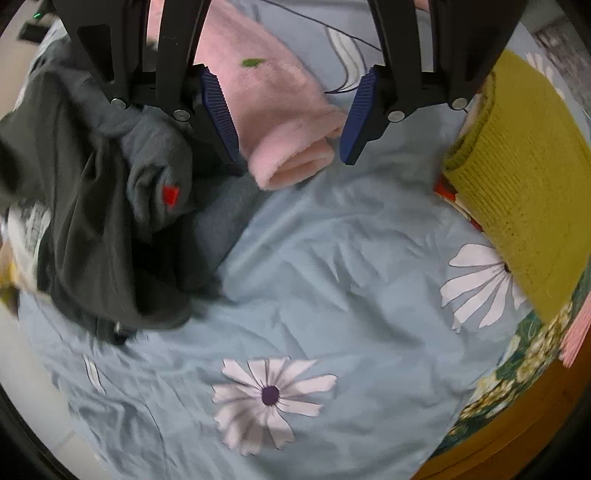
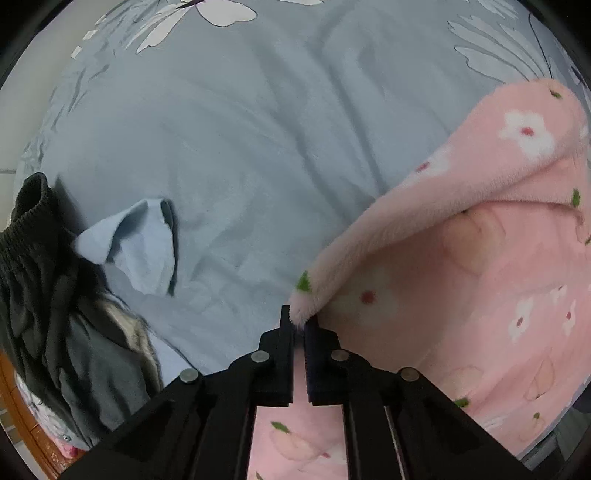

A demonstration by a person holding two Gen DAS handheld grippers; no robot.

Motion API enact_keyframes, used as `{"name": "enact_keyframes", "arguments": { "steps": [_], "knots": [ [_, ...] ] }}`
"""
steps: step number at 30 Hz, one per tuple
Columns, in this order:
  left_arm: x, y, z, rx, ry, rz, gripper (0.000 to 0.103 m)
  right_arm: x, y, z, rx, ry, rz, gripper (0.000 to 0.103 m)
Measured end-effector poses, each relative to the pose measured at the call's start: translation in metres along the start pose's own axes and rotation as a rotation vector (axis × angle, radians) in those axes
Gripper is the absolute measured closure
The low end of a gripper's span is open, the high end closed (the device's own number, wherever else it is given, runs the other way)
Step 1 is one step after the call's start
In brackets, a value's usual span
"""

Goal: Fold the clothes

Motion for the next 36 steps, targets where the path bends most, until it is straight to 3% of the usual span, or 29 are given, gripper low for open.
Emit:
{"name": "enact_keyframes", "arguments": {
  "steps": [1, 5, 7, 11, 13, 15, 16, 19, 20, 24, 26, 27, 28, 31, 36],
  "knots": [
    [-0.005, -0.002, -0.001, 0.001, 0.008, 0.019, 0.044, -0.001, 0.002, -0.005, 0.02, 0.008, -0.013, 0.1],
    [-0.034, -0.024, -0.001, 0.013, 0.01, 0.057, 0.078, -0.014, 0.023, -0.037, 0.061, 0.039, -0.09, 0.1],
    [-0.053, -0.041, 0.005, 0.022, -0.027, 0.044, 0.081, -0.024, 0.045, -0.047, 0.048, 0.034, -0.097, 0.1],
    [-0.09, -0.085, 0.01, -0.014, -0.081, -0.106, 0.081, -0.042, 0.082, -0.052, 0.003, -0.011, -0.078, 0.1],
    [-0.099, -0.1, 0.004, -0.107, -0.074, -0.216, 0.079, -0.047, 0.096, -0.051, 0.003, -0.022, -0.054, 0.1],
    [-0.098, -0.107, -0.001, -0.15, -0.054, -0.272, 0.073, -0.05, 0.104, -0.05, 0.007, -0.033, -0.034, 0.1],
    [-0.095, -0.107, 0.0, -0.145, -0.047, -0.267, 0.067, -0.051, 0.106, -0.05, 0.007, -0.036, -0.031, 0.1],
    [-0.075, -0.09, 0.005, -0.172, -0.037, -0.221, 0.061, -0.05, 0.102, -0.05, 0.012, -0.035, -0.044, 0.1],
    [-0.067, -0.08, 0.01, -0.173, -0.037, -0.195, 0.052, -0.049, 0.1, -0.05, 0.012, -0.034, -0.05, 0.1],
    [-0.055, -0.049, 0.035, -0.098, -0.067, -0.062, 0.047, -0.043, 0.088, -0.055, 0.024, -0.03, -0.064, 0.1],
    [-0.055, -0.04, 0.044, -0.066, -0.082, -0.006, 0.054, -0.039, 0.08, -0.059, 0.035, -0.021, -0.082, 0.1],
    [-0.057, -0.036, 0.044, -0.067, -0.075, 0.013, 0.065, -0.038, 0.076, -0.062, 0.042, -0.017, -0.095, 0.1],
    [-0.06, -0.031, 0.042, -0.071, -0.063, 0.039, 0.096, -0.037, 0.073, -0.064, 0.048, -0.012, -0.11, 0.1],
    [-0.069, -0.025, 0.026, -0.107, -0.003, 0.068, 0.099, -0.035, 0.063, -0.074, 0.079, 0.002, -0.14, 0.1],
    [-0.08, -0.047, -0.039, -0.23, 0.153, -0.017, 0.1, -0.041, 0.041, -0.099, 0.163, 0.039, -0.185, 0.1]
  ]
}}
Point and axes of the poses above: each gripper's, at about its wrist camera, not at the fingertips, and z roughly the way its jaws point, y to its right, x to its top, the point moved 6 cm from there along z, roughly the way its jaws point, and after that the axes turned 4 degrees about x, right-handed, at the moved point
